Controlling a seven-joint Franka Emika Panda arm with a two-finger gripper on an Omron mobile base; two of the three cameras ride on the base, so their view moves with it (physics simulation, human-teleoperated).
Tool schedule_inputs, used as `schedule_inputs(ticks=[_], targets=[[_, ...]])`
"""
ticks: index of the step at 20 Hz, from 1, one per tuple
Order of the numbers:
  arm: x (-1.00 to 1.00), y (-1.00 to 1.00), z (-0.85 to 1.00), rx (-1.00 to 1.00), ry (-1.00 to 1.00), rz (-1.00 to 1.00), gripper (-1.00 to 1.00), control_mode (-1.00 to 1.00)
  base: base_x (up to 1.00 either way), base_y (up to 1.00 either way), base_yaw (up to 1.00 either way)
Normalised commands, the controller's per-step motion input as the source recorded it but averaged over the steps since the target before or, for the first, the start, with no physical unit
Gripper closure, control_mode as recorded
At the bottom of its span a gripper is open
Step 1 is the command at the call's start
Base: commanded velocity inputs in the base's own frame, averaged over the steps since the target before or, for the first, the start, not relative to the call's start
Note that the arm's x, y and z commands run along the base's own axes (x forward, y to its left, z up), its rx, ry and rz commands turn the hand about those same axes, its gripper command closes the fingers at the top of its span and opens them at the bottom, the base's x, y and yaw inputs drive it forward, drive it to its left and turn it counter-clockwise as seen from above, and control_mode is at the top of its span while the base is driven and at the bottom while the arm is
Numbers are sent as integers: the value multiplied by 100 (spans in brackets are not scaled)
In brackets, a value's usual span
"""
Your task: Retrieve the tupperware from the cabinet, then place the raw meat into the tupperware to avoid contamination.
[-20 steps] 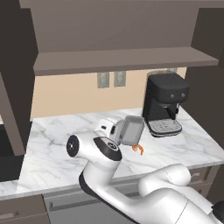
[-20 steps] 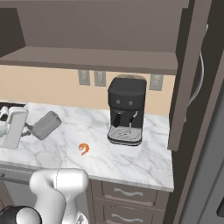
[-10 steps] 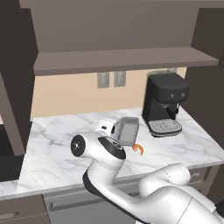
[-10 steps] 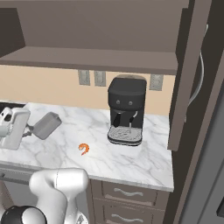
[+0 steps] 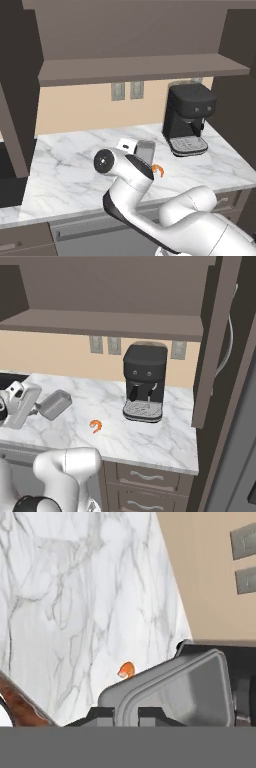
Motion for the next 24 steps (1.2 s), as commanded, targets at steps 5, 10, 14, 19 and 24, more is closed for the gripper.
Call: schedule_inputs(ticks=[5,10,14,19,24], targets=[[10,0,-22,14,6,8,100,-100,0,0,0],[10,0,-29,10,11,6,100,-100,0,0,0],[0,0,-30,3,10,3,100,-100,0,0,0],[1,0,-25,0,5,2,100,-100,0,0,0],[12,0,-24,1,0,0,100,-100,0,0,0]])
